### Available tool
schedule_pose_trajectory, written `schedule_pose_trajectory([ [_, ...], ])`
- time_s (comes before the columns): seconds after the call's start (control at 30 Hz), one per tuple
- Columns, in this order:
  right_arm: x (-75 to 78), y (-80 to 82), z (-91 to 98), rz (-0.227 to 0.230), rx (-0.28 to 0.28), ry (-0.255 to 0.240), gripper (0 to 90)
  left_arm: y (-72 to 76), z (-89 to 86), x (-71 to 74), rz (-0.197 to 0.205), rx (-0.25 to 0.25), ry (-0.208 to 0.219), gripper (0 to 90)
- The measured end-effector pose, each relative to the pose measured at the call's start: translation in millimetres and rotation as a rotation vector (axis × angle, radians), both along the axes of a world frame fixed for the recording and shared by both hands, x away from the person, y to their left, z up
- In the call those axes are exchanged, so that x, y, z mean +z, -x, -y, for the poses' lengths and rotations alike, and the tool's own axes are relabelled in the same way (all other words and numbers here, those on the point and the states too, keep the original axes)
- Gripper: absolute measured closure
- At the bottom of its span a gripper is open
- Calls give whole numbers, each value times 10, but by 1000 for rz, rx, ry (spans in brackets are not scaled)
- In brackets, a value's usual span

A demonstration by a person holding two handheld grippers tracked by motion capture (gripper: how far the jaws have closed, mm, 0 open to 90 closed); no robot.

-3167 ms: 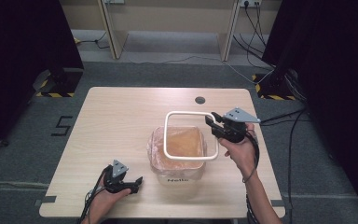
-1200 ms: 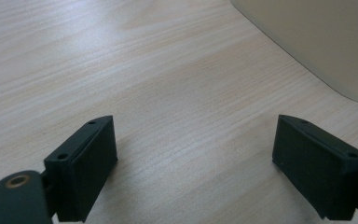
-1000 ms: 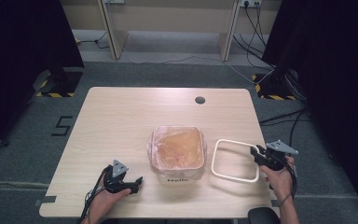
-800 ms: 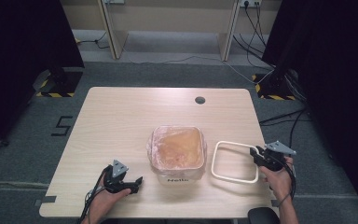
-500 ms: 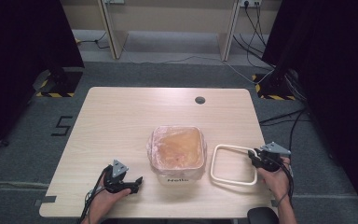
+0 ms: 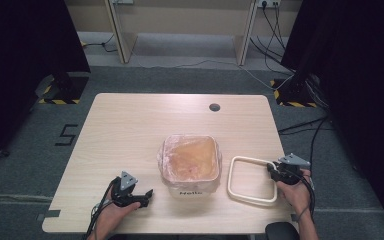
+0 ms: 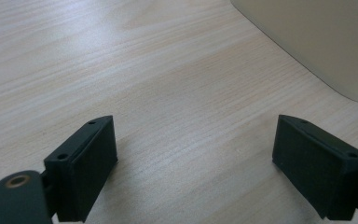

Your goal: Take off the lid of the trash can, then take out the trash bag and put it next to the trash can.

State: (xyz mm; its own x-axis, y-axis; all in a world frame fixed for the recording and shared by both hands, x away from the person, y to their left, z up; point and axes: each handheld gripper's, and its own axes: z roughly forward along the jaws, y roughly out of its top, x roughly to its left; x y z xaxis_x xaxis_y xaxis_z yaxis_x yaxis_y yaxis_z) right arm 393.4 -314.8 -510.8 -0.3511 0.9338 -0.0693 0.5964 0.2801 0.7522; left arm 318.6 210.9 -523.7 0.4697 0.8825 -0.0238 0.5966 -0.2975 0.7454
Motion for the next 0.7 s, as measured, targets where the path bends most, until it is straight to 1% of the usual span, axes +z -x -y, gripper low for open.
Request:
schedule_pose_trajectory([
  [0.07, -1, 2, -5, 0, -1, 0, 686, 0, 1, -1, 1, 1, 0, 127],
  [0.1, -2, 2, -7, 0, 1, -1, 657, 0, 1, -1, 1, 1, 0, 127],
  [0.13, -1, 3, -7, -7, -11, -12, 579, 0, 1, -1, 2, 1, 1, 127],
  [0.17, 3, 1, -3, -17, -21, -29, 532, 0, 1, -1, 2, 1, 1, 127],
  [0.2, 12, -1, 0, -20, -35, -59, 482, 0, 1, -1, 1, 0, 1, 127],
  [0.23, 12, -1, 0, -20, -35, -59, 482, 0, 1, -1, 1, 0, 1, 127],
  [0.27, 42, -6, -3, -13, -68, -118, 428, 0, 1, -1, 1, 1, 0, 127],
  [0.3, 62, -8, -9, -7, -75, -128, 406, 0, 1, -1, 1, 1, 0, 127],
  [0.4, 119, -10, -32, 7, -79, -158, 373, 0, 1, -1, 1, 1, 0, 127],
  [0.53, 205, -4, -51, 28, -81, -188, 356, 0, 1, -1, 1, 1, 0, 127],
  [0.6, 228, -3, -59, 35, -77, -195, 355, 0, 1, -1, 1, 1, 0, 128],
  [0.67, 276, 4, -81, 47, -71, -212, 352, 0, 1, -1, 1, 1, 0, 127],
  [0.7, 321, 9, -121, 54, -58, -227, 352, 0, 1, -1, 2, 1, 0, 127],
])
